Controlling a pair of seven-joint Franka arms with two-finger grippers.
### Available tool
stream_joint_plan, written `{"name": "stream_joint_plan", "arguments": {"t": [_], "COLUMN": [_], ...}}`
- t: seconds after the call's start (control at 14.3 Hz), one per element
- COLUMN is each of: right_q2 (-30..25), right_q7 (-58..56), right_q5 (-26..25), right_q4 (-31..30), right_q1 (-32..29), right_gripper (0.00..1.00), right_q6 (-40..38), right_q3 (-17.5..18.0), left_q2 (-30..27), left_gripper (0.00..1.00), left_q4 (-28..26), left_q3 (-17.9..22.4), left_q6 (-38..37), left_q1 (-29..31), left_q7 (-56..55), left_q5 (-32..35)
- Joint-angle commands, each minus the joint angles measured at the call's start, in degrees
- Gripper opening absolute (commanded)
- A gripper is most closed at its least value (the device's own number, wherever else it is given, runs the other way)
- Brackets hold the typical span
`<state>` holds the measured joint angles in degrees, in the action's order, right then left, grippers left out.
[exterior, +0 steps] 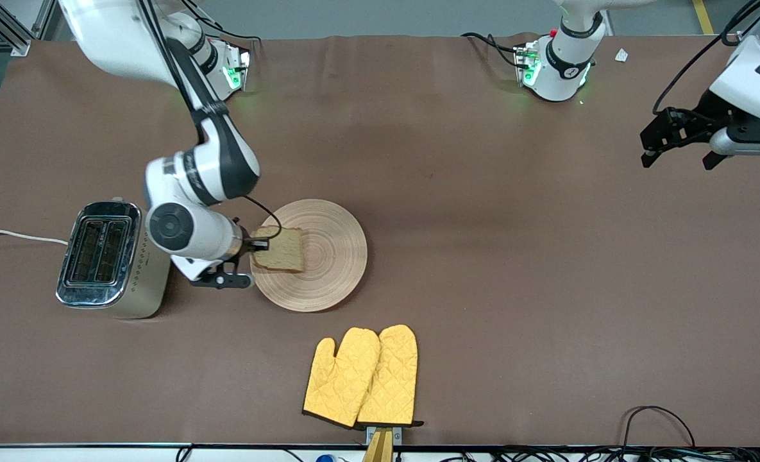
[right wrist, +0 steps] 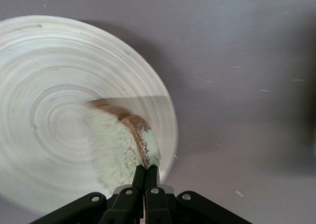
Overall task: Move plate and put bread in toaster
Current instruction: 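Lift the bread with the right gripper and carry it over the toaster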
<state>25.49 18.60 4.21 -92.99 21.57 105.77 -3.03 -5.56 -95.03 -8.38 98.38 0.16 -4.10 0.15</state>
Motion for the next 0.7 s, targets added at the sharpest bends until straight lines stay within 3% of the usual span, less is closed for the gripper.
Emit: {"name": "stream_joint_plan", "arguments": {"t": [0.0, 0.14, 0.49, 0.63], "right_q2": [-4.6, -5.9, -5.5, -5.0], "right_q7": [-0.3, -0.6, 0.5, 2.7], "right_q5": [-8.4, -16.9, -49.5, -56.1], "right_q4": [3.8, 5.7, 7.6, 7.3], "right_q1": [-0.1, 0.1, 3.7, 3.0], "right_gripper": [0.00, 0.00, 0.00, 0.00], "right_q6": [-9.9, -14.7, -27.8, -28.6], "right_q3": [-0.6, -0.7, -0.3, -0.6], "left_q2": [5.5, 5.6, 5.5, 5.5], "left_gripper": [1.00, 1.00, 1.00, 1.00], "left_q4": [7.9, 8.1, 7.9, 7.9], "left_q3": [0.1, 0.1, 0.1, 0.1], "left_q6": [-2.8, -2.8, -4.5, -4.5], "left_q1": [0.1, 0.0, 0.0, -0.2], "left_q7": [0.8, 0.8, 2.0, 2.8], "left_q5": [0.1, 0.1, 0.1, 0.1]}}
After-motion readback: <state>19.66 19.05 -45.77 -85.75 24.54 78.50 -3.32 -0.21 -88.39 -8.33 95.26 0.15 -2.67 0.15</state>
